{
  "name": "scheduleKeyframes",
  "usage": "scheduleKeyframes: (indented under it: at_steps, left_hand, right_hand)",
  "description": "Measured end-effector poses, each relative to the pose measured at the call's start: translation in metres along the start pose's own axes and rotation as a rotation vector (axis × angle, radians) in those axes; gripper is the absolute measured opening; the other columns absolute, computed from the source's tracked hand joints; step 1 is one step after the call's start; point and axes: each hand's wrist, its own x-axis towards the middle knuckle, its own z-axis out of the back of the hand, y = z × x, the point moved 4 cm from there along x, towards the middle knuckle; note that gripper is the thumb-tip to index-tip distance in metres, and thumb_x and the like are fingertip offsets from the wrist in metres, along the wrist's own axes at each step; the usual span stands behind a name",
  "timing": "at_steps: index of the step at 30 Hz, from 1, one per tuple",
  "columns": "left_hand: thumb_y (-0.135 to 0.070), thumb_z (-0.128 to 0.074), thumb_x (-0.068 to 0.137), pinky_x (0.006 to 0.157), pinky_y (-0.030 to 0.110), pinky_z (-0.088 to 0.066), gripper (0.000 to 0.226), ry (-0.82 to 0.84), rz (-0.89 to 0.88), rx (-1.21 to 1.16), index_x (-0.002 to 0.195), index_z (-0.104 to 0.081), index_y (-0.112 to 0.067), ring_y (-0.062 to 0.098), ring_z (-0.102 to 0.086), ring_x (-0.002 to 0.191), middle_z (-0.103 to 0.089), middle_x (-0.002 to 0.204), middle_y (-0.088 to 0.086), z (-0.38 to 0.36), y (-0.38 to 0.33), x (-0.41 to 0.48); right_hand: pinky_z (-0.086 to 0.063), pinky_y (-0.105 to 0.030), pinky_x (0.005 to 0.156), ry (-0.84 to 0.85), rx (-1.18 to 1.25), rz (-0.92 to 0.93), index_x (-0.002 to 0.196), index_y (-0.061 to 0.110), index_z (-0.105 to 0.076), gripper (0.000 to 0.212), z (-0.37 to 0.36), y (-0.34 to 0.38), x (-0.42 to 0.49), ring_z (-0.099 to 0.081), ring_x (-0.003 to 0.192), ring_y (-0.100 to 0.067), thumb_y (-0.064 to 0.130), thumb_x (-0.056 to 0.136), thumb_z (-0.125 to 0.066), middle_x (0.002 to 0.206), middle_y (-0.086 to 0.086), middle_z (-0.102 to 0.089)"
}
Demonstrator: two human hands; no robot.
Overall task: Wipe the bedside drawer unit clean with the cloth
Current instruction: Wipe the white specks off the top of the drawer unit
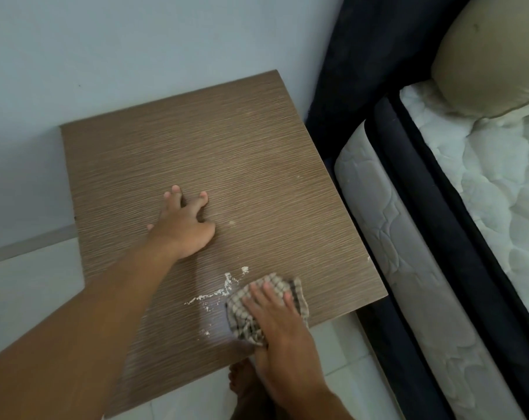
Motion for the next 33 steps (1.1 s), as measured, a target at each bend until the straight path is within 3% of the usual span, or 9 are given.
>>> scheduleKeyframes:
  at_steps: [2,5,8,11,13,20,25,29,33]
  left_hand:
    - [-0.042,-0.046,0.096,0.119,0.057,-0.004,0.064,0.006,-0.005,0.005,0.153,-0.016,-0.04,0.021,0.02,0.148,0.02,0.163,0.0,0.0,-0.001,-0.001]
    - [-0.041,-0.045,0.096,0.119,0.058,-0.003,0.064,0.006,-0.008,0.012,0.153,-0.015,-0.04,0.021,0.021,0.148,0.02,0.163,0.001,0.001,-0.001,-0.001]
    - [-0.042,-0.045,0.096,0.118,0.059,-0.002,0.065,0.004,-0.019,0.006,0.153,-0.015,-0.04,0.02,0.021,0.148,0.02,0.162,0.0,0.001,-0.001,-0.003]
    - [-0.041,-0.044,0.096,0.118,0.059,0.0,0.064,0.016,-0.009,-0.007,0.153,-0.014,-0.042,0.02,0.021,0.148,0.021,0.162,-0.002,0.002,-0.001,-0.004]
    - [-0.04,-0.044,0.096,0.118,0.059,0.001,0.065,0.022,-0.007,-0.008,0.153,-0.014,-0.042,0.019,0.022,0.148,0.021,0.162,-0.002,0.002,-0.002,-0.005]
    - [-0.038,-0.044,0.096,0.116,0.059,0.003,0.066,0.045,-0.006,-0.013,0.153,-0.011,-0.042,0.02,0.023,0.148,0.023,0.162,-0.002,0.002,-0.004,-0.008]
    - [-0.033,-0.042,0.098,0.117,0.058,0.005,0.063,0.064,0.009,-0.05,0.153,-0.012,-0.043,0.018,0.024,0.147,0.023,0.162,-0.004,0.004,-0.005,-0.009]
    - [-0.028,-0.044,0.096,0.118,0.058,0.003,0.066,0.072,0.008,-0.053,0.153,-0.013,-0.043,0.018,0.024,0.147,0.023,0.162,-0.004,0.006,-0.004,-0.008]
    - [-0.025,-0.044,0.095,0.119,0.056,0.002,0.067,0.091,0.013,-0.063,0.152,-0.014,-0.043,0.017,0.024,0.147,0.023,0.161,-0.005,0.006,-0.002,-0.008]
  right_hand:
    - [-0.043,-0.024,0.101,-0.082,0.071,-0.04,0.127,0.033,-0.055,0.056,0.015,0.012,0.003,-0.042,0.126,0.008,0.019,0.074,-0.068,0.132,0.019,-0.056]
    - [-0.041,-0.013,0.069,-0.25,0.169,-0.106,0.106,0.032,-0.059,0.027,0.056,0.019,0.038,-0.053,0.085,0.002,0.023,0.085,-0.045,0.096,0.016,-0.059]
    - [-0.037,-0.009,0.064,-0.376,0.112,-0.134,0.099,0.025,-0.059,0.012,0.1,0.005,0.104,-0.051,0.076,0.001,0.019,0.093,-0.051,0.088,0.013,-0.057]
    - [-0.046,-0.028,0.068,-0.417,-0.039,-0.165,0.101,0.022,-0.062,0.016,0.135,-0.017,0.177,-0.056,0.082,-0.01,0.029,0.094,-0.049,0.094,0.006,-0.06]
    - [-0.042,-0.032,0.066,-0.446,-0.163,-0.172,0.099,0.018,-0.061,0.021,0.15,-0.032,0.216,-0.055,0.082,-0.016,0.026,0.093,-0.043,0.095,0.001,-0.059]
    - [-0.043,-0.034,0.074,-0.168,-0.244,-0.177,0.099,0.011,-0.059,0.02,0.118,-0.079,0.254,-0.057,0.094,-0.027,0.027,0.093,-0.049,0.1,-0.009,-0.059]
    - [-0.045,-0.035,0.077,-0.109,-0.159,0.024,0.1,0.016,-0.065,0.018,0.081,-0.055,0.204,-0.054,0.09,-0.02,0.024,0.089,-0.053,0.096,-0.002,-0.062]
    - [-0.036,-0.026,0.075,0.046,-0.173,0.079,0.1,0.018,-0.058,0.023,0.045,-0.027,0.14,-0.042,0.085,-0.012,0.033,0.088,-0.046,0.095,0.005,-0.051]
    - [-0.047,-0.028,0.069,0.14,-0.164,0.146,0.098,0.019,-0.06,0.029,0.017,0.001,0.086,-0.05,0.086,-0.012,0.038,0.082,-0.045,0.097,0.003,-0.058]
